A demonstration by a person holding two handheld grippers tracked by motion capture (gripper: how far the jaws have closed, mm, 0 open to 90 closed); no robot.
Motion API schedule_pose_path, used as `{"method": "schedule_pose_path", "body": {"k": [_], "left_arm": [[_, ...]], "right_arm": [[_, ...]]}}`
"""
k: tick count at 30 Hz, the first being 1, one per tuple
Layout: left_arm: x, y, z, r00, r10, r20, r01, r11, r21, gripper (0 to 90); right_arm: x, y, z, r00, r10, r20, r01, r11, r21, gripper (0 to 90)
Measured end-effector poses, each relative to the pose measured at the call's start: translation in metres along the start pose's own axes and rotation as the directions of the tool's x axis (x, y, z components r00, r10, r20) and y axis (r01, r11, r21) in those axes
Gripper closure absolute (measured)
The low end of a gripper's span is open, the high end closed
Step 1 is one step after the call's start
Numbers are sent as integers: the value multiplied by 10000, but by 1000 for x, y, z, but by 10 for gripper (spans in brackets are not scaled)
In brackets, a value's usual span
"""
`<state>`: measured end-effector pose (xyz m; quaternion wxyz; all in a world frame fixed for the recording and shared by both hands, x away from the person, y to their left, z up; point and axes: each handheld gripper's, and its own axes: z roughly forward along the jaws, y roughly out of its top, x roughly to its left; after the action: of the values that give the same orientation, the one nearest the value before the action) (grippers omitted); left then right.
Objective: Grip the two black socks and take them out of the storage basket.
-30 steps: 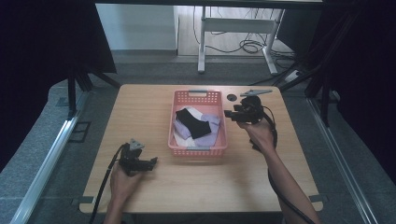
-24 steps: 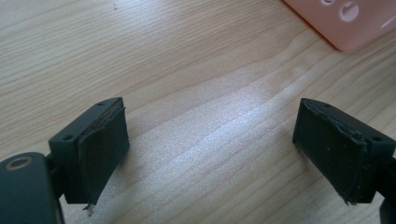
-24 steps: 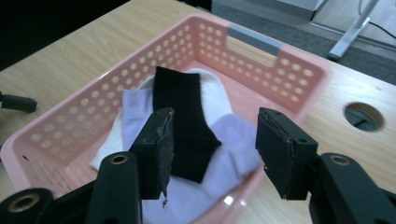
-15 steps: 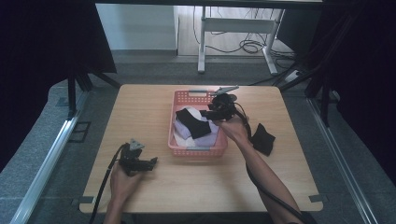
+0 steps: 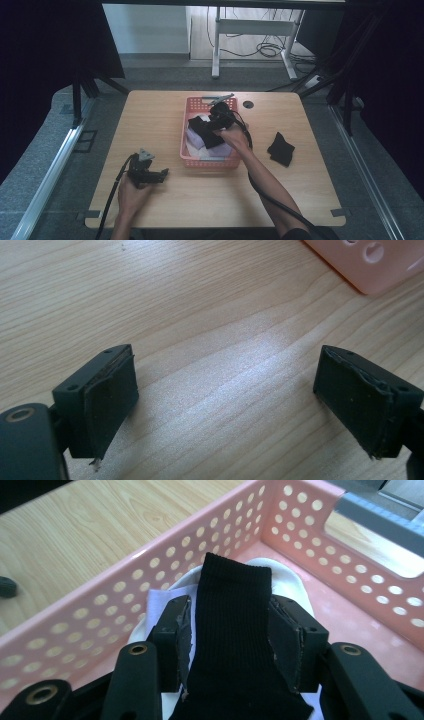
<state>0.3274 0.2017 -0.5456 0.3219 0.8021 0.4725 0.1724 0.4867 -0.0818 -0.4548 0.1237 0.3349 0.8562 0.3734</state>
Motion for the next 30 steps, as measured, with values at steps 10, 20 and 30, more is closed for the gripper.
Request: {"method": "schedule_pose_path", "body": {"k": [10, 20, 30], "left_arm": [[0, 0, 0, 10000, 11, 13, -11, 10000, 5, 102], [0, 0, 0, 10000, 4, 16, -4, 10000, -1, 102], [0, 0, 0, 10000, -5, 24, 5, 10000, 2, 102]], "right_arm": [[1, -2, 38, 9999, -94, -88, 100, 9980, 624, 502], [-2, -4, 56, 9998, -185, 1, 184, 9899, 1403, 484], [1, -7, 64, 9998, -210, -14, 208, 9718, 2350, 714]]}}
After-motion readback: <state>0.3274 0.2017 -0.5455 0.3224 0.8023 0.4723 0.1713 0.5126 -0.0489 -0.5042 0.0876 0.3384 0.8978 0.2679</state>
